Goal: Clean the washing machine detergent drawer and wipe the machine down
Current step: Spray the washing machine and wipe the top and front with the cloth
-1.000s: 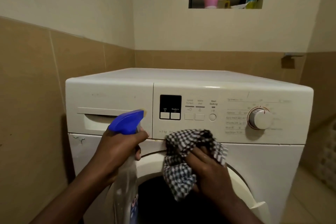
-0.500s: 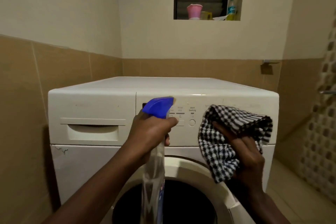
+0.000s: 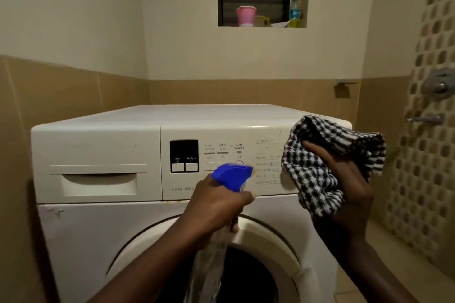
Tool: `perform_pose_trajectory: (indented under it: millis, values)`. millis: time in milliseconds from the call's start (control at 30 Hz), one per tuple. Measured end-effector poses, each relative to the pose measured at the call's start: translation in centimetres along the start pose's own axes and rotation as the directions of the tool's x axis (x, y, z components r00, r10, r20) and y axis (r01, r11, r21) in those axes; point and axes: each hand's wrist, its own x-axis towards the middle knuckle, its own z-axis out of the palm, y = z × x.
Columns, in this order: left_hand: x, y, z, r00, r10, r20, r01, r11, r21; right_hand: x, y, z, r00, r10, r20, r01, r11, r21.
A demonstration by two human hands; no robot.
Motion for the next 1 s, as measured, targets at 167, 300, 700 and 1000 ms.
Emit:
perform_pose_trajectory:
  millis: [167,300,700,1000]
  values:
    - [-1.1,-2.0,-2.1,0.993,-0.063,-0.100,0.057,0.996,-0.062,-2.4,-0.6,2.0,0.981,0.028,0.190,-0.058,0.987,0.150]
    - [-1.7,-2.6,-4.0,0.982,-0.091,-0.164,0.073,0.991,-0.113,-6.6,-1.2,4.8,0.869,0.085,0.488,-0.141,0.987,0.079]
    - [-1.4,-2.8,-7.0,0.959,-0.032,-0.283,0.026,0.999,-0.025,-2.3,-5.2,11.5,0.865,-0.026,0.501,0.104,0.986,-0.130]
    - [-1.9,-2.6,-6.8,0.958,-0.003,-0.285,-0.031,0.993,-0.115,-0.6,-2.3,9.3,0.895,-0.018,0.445,0.110,0.977,-0.183]
